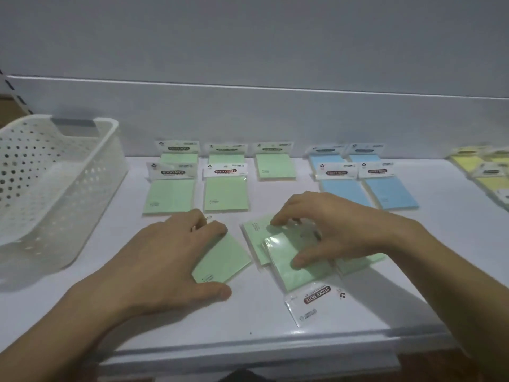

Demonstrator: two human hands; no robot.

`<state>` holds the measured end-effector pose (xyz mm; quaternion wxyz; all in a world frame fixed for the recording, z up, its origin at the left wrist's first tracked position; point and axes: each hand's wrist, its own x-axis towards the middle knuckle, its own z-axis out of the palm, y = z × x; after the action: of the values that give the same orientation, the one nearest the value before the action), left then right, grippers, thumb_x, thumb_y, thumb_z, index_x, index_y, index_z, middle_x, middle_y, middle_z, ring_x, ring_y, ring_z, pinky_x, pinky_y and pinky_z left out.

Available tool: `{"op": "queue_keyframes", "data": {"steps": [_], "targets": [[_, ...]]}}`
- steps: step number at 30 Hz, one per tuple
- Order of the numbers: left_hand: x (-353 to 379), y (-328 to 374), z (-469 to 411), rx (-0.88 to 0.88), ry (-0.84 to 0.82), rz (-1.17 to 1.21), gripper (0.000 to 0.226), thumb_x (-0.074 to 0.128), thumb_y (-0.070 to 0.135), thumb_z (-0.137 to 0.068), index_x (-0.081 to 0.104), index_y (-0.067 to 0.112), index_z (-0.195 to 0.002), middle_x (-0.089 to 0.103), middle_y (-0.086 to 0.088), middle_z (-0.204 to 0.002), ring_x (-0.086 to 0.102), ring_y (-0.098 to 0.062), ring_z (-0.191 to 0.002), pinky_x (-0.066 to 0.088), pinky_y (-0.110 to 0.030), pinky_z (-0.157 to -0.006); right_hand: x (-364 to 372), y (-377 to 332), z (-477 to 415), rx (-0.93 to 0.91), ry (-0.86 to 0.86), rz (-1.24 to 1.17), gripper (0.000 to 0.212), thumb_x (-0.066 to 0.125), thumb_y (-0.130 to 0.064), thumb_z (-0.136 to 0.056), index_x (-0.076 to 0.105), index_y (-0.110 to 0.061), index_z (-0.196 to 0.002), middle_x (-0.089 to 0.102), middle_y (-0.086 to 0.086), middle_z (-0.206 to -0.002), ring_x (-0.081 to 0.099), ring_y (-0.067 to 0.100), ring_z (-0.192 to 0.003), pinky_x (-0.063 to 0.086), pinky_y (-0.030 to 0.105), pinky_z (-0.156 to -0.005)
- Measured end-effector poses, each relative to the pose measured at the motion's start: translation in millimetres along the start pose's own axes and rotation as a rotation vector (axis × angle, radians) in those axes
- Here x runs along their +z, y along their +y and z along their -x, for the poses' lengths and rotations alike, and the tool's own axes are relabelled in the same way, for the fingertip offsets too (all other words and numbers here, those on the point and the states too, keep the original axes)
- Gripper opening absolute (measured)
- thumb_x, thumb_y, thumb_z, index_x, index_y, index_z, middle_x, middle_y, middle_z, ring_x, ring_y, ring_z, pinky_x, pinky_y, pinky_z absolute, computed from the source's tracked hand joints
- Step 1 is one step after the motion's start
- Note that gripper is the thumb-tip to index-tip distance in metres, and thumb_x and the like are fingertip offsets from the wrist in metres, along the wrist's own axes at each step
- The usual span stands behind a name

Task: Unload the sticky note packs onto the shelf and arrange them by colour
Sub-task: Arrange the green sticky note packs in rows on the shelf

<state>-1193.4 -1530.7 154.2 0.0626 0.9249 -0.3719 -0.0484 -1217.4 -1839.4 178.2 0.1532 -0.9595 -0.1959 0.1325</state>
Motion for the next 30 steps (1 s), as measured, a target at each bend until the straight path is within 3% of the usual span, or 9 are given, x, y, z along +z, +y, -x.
{"op": "queue_keyframes", "data": {"steps": [4,7,10,13,15,17,22,25,30], "targets": [[-2.8,6.2,-1.5,0.009,0.022,-0.009,0.075,0.048,0.084,-0.068,0.031,0.05,-0.132,0.045,0.022,-0.114,0.049,-0.006,-0.101,0.053,-0.031,-0.077,4.0,1.6,1.1,-0.015,-0.002,-0.024,0.067,0.082,-0.058,-0.075,0.05,-0.05,-0.134,0.052,-0.028,-0.103,0.048,-0.009,-0.101,0.04,0.017,-0.081],[-9.0,10.8,1.2,0.025,0.026,-0.029,0.067,0.051,0.079,-0.071,0.036,0.048,-0.129,0.048,0.02,-0.114,0.05,-0.008,-0.099,0.054,-0.033,-0.077,-4.3,0.7,2.3,-0.061,-0.019,-0.189,0.045,0.08,-0.041,-0.085,0.062,-0.04,-0.126,0.058,-0.029,-0.1,0.055,-0.002,-0.096,0.047,0.025,-0.082],[-18.7,13.7,6.3,0.038,0.066,-0.009,0.072,0.044,0.087,-0.072,0.037,0.05,-0.132,0.047,0.023,-0.118,0.05,-0.005,-0.101,0.054,-0.03,-0.076,-13.4,3.8,7.1,-0.106,-0.027,-0.524,0.021,0.071,-0.014,-0.094,0.068,-0.016,-0.115,0.071,-0.004,-0.104,0.066,0.019,-0.094,0.055,0.04,-0.082],[-27.7,11.6,10.6,0.037,0.143,0.053,0.069,0.045,0.087,-0.073,0.038,0.053,-0.133,0.041,0.032,-0.12,0.047,0.001,-0.106,0.049,-0.023,-0.074,-23.1,15.9,8.9,-0.019,0.064,-0.848,0.022,0.064,0.001,-0.095,0.058,-0.01,-0.114,0.067,-0.011,-0.083,0.064,0.007,-0.072,0.05,0.02,-0.063],[-29.8,8.3,10.7,0.031,0.187,0.064,0.068,0.056,0.077,-0.072,0.04,0.052,-0.133,0.039,0.033,-0.122,0.047,0.001,-0.11,0.05,-0.024,-0.076,-26.6,23.4,3.7,0.127,0.209,-0.983,0.026,0.062,0.003,-0.094,0.056,-0.015,-0.112,0.06,-0.006,-0.074,0.062,0.011,-0.065,0.049,0.02,-0.057],[-29.2,5.8,8.5,0.024,0.222,0.077,0.067,0.062,0.067,-0.071,0.042,0.05,-0.133,0.041,0.03,-0.124,0.047,-0.002,-0.112,0.051,-0.027,-0.082,-27.3,25.8,-4.1,0.223,0.319,-1.088,0.028,0.065,0.004,-0.092,0.056,-0.014,-0.111,0.065,0.007,-0.085,0.062,0.021,-0.067,0.055,0.026,-0.058],[-18.2,1.2,-4.3,0.057,0.3,0.124,0.063,0.067,0.053,-0.072,0.049,0.045,-0.131,0.045,0.021,-0.127,0.048,-0.01,-0.118,0.05,-0.032,-0.092,-10.3,22.8,-27.7,0.363,0.528,-0.997,0.025,0.076,-0.001,-0.086,0.055,-0.01,-0.098,0.071,0.026,-0.105,0.077,0.034,-0.074,0.065,0.041,-0.067],[-12.0,-6.5,-16.0,0.055,0.346,0.181,0.063,0.066,0.053,-0.071,0.054,0.038,-0.131,0.047,0.016,-0.127,0.047,-0.011,-0.119,0.048,-0.033,-0.096,3.5,22.8,-38.4,0.444,0.517,-0.788,0.031,0.083,-0.017,-0.081,0.06,-0.02,-0.101,0.068,0.013,-0.096,0.075,0.028,-0.069,0.063,0.05,-0.072],[-11.5,-22.1,-39.4,0.027,0.378,0.274,0.066,0.063,0.054,-0.069,0.059,0.03,-0.131,0.048,0.01,-0.126,0.045,-0.013,-0.116,0.044,-0.033,-0.099,9.8,18.5,-35.0,0.448,0.375,-0.403,0.04,0.08,-0.048,-0.078,0.05,-0.038,-0.102,0.069,-0.007,-0.087,0.071,0.017,-0.074,0.057,0.039,-0.062]]}}
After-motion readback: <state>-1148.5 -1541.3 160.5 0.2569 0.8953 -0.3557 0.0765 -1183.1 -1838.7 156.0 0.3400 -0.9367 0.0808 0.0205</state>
